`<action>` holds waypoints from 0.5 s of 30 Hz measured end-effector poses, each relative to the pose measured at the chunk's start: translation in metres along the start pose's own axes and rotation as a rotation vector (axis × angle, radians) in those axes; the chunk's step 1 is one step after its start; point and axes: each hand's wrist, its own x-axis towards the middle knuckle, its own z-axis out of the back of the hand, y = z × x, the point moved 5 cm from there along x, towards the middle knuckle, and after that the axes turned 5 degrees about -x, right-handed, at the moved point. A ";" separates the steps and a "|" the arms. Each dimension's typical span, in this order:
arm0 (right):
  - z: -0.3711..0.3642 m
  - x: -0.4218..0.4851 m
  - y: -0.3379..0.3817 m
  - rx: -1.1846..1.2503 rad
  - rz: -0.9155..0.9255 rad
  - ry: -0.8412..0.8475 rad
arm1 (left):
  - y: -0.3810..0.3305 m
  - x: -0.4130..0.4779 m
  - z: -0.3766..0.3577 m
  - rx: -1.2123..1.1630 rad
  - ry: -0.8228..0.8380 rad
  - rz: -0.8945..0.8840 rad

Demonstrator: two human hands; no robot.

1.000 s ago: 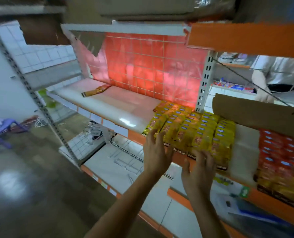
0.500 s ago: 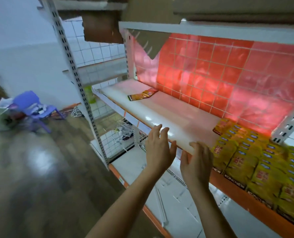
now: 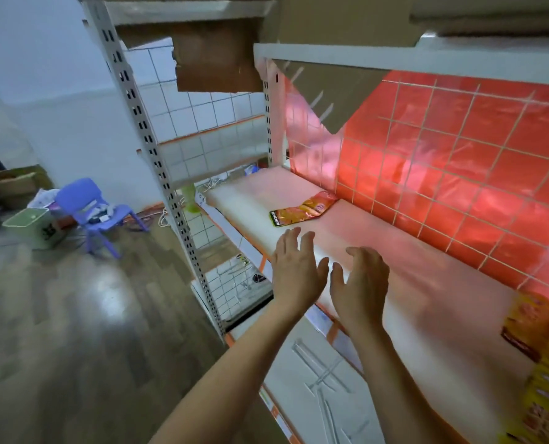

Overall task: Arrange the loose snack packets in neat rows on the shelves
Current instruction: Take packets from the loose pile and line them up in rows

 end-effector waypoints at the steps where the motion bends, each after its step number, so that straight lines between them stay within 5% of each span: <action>1: -0.007 0.007 0.001 -0.006 0.001 0.008 | 0.005 0.008 -0.003 -0.003 0.012 0.003; 15: -0.130 0.139 0.038 -0.143 -0.108 0.110 | 0.088 0.169 -0.044 0.110 0.194 -0.133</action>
